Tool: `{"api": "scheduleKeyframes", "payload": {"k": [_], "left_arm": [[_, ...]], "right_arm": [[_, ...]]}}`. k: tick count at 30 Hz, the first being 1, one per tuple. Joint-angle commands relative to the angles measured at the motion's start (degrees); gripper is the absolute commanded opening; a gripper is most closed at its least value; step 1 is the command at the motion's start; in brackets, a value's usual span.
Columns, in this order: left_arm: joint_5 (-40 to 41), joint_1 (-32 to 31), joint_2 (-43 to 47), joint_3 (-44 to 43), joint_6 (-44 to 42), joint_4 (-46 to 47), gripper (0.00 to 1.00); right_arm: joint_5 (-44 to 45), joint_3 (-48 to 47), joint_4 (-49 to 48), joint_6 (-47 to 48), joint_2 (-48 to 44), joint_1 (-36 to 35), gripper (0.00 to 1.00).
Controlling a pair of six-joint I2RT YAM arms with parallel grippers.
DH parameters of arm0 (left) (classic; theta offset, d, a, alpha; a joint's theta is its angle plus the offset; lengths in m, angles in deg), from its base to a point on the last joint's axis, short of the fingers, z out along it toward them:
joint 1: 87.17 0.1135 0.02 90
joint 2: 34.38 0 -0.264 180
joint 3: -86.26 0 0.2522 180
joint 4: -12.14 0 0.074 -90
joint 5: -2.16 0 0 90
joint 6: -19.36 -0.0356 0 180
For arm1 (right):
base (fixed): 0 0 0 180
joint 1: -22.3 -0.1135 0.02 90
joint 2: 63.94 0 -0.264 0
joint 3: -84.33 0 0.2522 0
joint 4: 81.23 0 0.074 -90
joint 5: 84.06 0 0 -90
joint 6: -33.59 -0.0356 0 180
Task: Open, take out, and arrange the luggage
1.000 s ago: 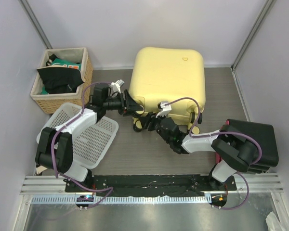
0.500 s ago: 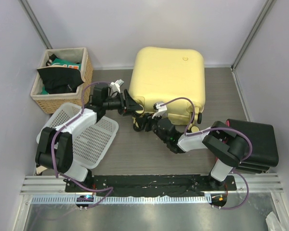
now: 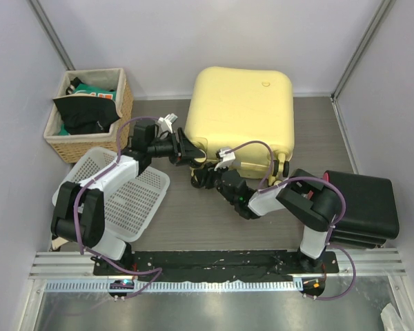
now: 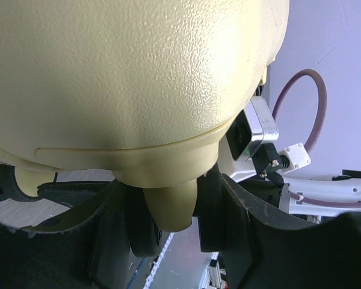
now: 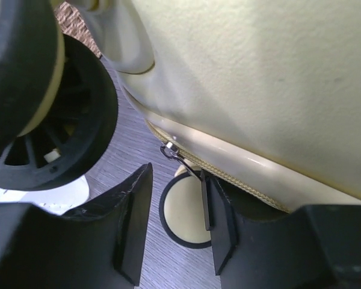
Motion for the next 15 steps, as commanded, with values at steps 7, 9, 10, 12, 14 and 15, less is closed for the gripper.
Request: {"api": "scheduleKeyframes", "payload": {"k": [7, 9, 10, 12, 14, 15], "left_arm": [[-7.7, -1.1, 2.3, -2.2, -1.7, 12.5, 0.0], [-7.7, -1.1, 2.3, -2.2, -1.7, 12.5, 0.0], [-7.6, -1.0, 2.3, -2.3, -1.7, 12.5, 0.0], [-7.6, -1.0, 2.3, -2.3, -1.7, 12.4, 0.0], [-7.6, -1.0, 2.3, -2.3, -1.7, 12.4, 0.0], [-7.7, -1.0, 2.3, -2.2, -1.8, 12.3, 0.0]], "right_arm": [[6.5, -1.0, -16.0, 3.1, -0.4, 1.3, 0.35], [7.2, -0.8, -15.7, 3.0, -0.7, 1.3, 0.29], [7.7, -0.7, -15.2, 3.0, -0.8, 1.3, 0.26], [8.7, -0.1, -14.7, 2.8, -1.1, 1.3, 0.17], [9.2, 0.6, -14.3, 2.8, -1.3, 1.3, 0.11], [9.4, 0.8, -14.2, 2.9, -1.4, 1.3, 0.06]]}}
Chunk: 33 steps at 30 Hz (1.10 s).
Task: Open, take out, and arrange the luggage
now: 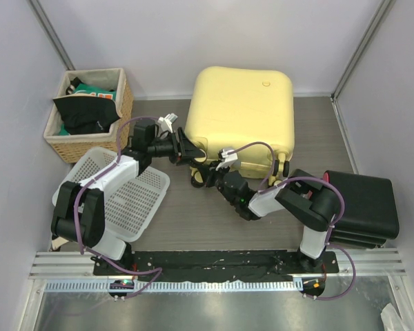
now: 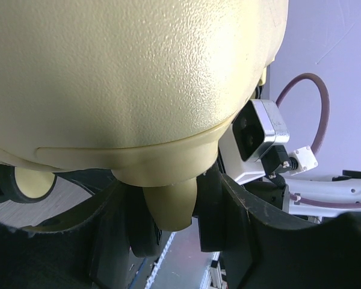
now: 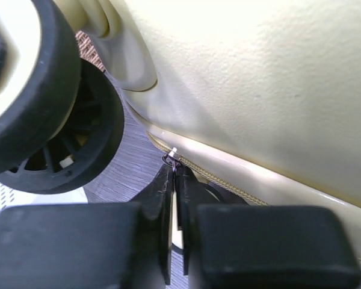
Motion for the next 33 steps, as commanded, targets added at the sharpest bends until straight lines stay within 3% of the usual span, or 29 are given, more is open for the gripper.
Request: {"api": "scheduleKeyframes", "payload": {"k": [1, 10, 21, 26, 33], "left_arm": [[-7.7, -0.9, 2.4, -2.2, -1.8, 11.7, 0.0], [-5.9, 1.1, 3.1, -2.8, -4.2, 7.8, 0.0], [-3.8, 2.1, 3.9, -2.6, -5.9, 6.6, 0.0], [0.5, 2.6, 6.6, -3.9, -13.2, -0.8, 0.0], [2.1, 3.9, 7.1, -4.1, -13.4, -2.4, 0.0]], "right_arm": [[7.3, 0.0, -9.2, 1.6, -2.1, 1.5, 0.02], [10.0, 0.9, -6.6, 1.7, -3.2, 1.5, 0.01], [21.3, 0.3, 2.3, 2.9, -5.3, 0.6, 0.01], [23.7, 1.5, 5.9, 2.7, -7.4, 0.6, 0.01], [27.1, 3.5, 12.2, 3.3, -10.9, 0.6, 0.01]]}}
